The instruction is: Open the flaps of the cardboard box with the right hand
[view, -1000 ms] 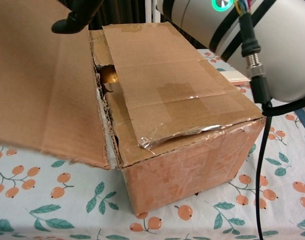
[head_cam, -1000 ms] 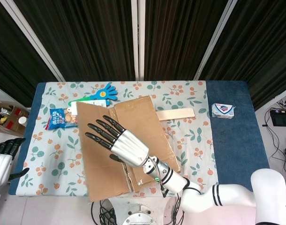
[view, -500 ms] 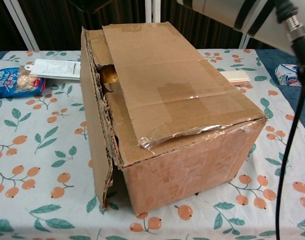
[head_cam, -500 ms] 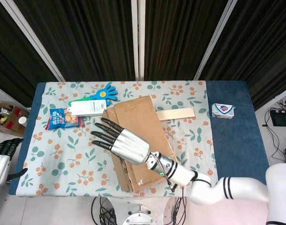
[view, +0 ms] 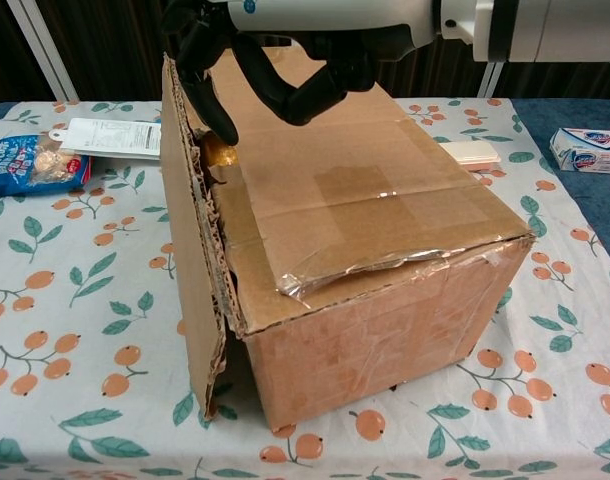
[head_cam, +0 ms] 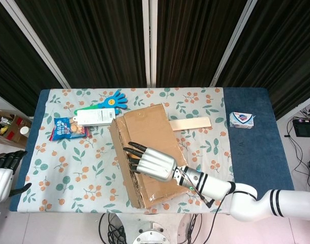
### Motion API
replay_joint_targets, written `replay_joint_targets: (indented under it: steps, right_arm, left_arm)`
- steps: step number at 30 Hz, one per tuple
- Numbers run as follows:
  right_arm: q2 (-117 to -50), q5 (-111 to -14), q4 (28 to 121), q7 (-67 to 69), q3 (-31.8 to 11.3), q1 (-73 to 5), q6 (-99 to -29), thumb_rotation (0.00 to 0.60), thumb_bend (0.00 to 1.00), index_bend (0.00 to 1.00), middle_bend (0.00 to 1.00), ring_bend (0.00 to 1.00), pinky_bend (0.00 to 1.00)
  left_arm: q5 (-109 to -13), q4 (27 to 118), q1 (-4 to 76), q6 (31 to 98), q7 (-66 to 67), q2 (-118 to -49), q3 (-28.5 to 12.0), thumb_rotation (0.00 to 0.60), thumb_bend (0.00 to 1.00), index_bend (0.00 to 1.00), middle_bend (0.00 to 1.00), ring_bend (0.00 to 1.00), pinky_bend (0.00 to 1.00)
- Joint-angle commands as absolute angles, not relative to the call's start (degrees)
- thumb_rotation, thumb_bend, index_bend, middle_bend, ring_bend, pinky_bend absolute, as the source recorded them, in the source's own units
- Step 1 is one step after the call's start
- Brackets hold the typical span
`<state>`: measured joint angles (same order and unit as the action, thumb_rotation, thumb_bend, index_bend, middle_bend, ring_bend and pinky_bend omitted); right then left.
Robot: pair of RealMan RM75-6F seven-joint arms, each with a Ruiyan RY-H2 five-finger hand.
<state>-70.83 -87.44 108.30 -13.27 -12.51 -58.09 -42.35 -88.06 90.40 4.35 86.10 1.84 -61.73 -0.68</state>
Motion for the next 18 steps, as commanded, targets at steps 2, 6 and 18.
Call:
replay_joint_targets:
  steps: [2,6,18]
  right_arm:
    - [-71.2,-88.5,107.9,-12.2,-11.5,-58.0,-42.9,0.6,1.0,0.51,0.33,0.0,0.0]
    - [-71.8,-89.2,107.0,-11.5,-10.4,-58.2,-42.9,0.6,1.0,0.49,0.33,0.0,0.0]
    - [-73.4,-90.1,104.9,-11.1,-8.4,-58.7,-42.9,0.6,1.0,0.49,0.33,0.0,0.0]
  left_arm:
    - [-88.1,90.5,4.4,85.9,2.0,-61.9,-0.7,0.6,0.0,0.17,0.17,0.16,0.25]
    - [-88.0,90.5,4.4,85.9,2.2,-62.0,-0.7,0.6,0.0,0.17,0.17,0.16,0.25]
    - [-88.2,90.8,4.2,86.1,2.9,-61.8,-0.6,0.6,0.0,0.17,0.17,0.16,0.25]
